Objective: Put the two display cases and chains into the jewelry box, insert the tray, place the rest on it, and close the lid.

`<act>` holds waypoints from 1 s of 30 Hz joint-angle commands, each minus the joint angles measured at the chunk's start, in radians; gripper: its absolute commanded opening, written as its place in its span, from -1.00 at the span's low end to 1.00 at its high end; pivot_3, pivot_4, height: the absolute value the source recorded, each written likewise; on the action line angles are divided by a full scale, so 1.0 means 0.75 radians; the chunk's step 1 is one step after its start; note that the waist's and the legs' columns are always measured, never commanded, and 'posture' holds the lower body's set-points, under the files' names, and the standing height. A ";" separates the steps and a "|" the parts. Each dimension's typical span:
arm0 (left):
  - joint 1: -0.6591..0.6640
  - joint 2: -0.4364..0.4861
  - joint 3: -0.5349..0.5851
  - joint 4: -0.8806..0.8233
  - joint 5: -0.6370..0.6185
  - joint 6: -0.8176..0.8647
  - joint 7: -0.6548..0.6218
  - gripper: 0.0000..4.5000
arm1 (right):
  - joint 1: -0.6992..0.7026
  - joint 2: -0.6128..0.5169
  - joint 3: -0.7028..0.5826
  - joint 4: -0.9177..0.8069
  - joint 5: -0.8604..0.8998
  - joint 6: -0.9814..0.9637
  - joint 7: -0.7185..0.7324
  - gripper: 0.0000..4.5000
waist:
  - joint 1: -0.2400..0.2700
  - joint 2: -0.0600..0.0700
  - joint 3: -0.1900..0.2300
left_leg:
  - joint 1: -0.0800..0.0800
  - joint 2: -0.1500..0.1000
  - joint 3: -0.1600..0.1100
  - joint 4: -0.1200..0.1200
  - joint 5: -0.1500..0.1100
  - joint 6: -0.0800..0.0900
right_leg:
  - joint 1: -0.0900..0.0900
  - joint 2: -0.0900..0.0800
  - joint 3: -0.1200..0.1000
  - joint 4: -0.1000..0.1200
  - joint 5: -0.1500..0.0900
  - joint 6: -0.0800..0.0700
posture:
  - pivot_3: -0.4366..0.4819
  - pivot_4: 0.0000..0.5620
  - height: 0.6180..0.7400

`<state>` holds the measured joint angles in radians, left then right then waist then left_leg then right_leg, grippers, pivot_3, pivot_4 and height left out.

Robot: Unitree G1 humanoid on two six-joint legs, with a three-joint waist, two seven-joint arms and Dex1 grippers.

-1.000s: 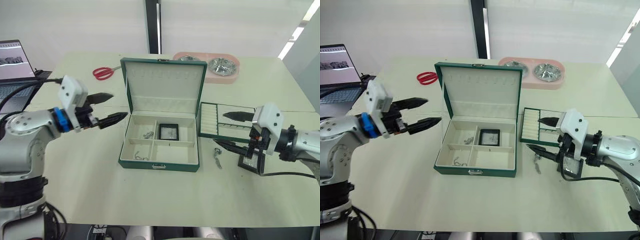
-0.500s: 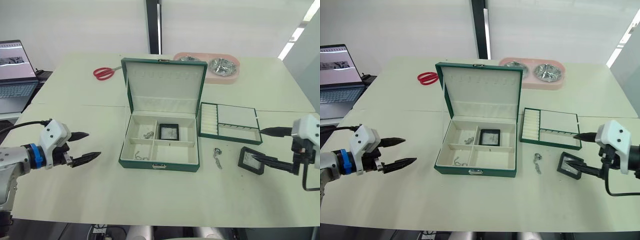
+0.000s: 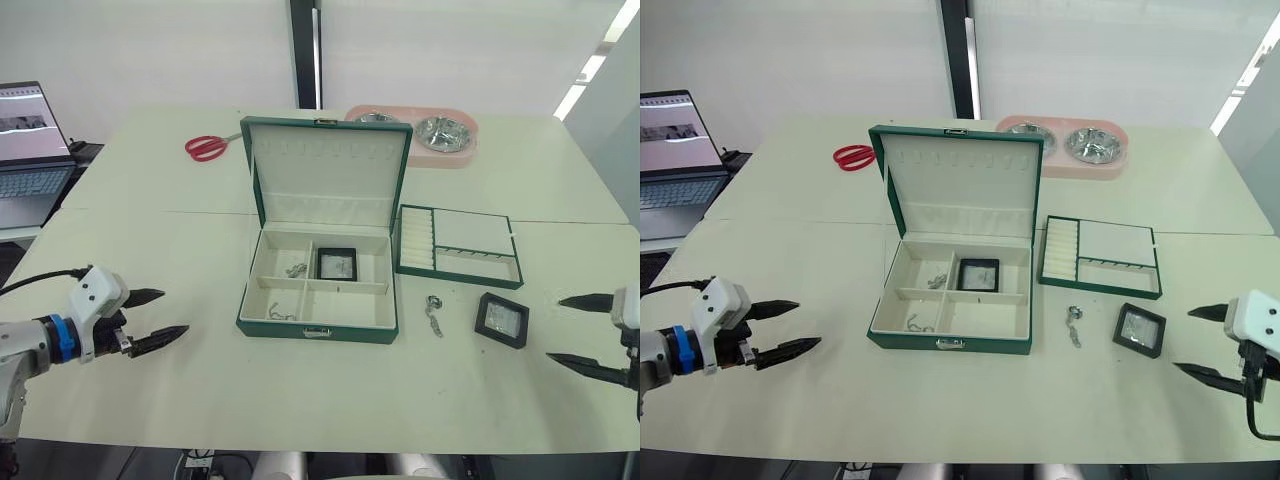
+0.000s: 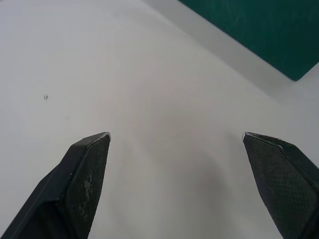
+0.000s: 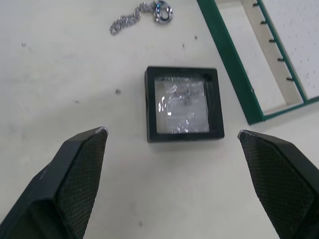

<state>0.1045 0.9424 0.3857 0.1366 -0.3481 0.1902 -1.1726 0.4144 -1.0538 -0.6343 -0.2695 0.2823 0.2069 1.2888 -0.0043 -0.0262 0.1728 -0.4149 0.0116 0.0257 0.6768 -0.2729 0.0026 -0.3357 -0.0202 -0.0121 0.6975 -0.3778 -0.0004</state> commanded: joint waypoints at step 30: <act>0.075 -0.057 0.057 0.017 -0.085 -0.233 -0.044 0.94 | -0.028 0.052 -0.042 0.078 -0.006 -0.171 -0.045 1.00 | -0.002 0.002 -0.001 | 0.001 0.000 0.001 0.000 0.000 0.000 | 0.001 0.000 0.000 0.000 0.000 0.000 | -0.05 -0.47 1.00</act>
<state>0.1642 0.8998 0.3991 0.1545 -0.3936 0.0317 -1.2031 0.4021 -1.0055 -0.6462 -0.2111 0.2758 0.0937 1.2594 -0.0055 -0.0251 0.1718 -0.4138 0.0116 0.0261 0.6768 -0.2729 0.0026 -0.3348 -0.0202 -0.0119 0.6976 -0.3778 -0.0004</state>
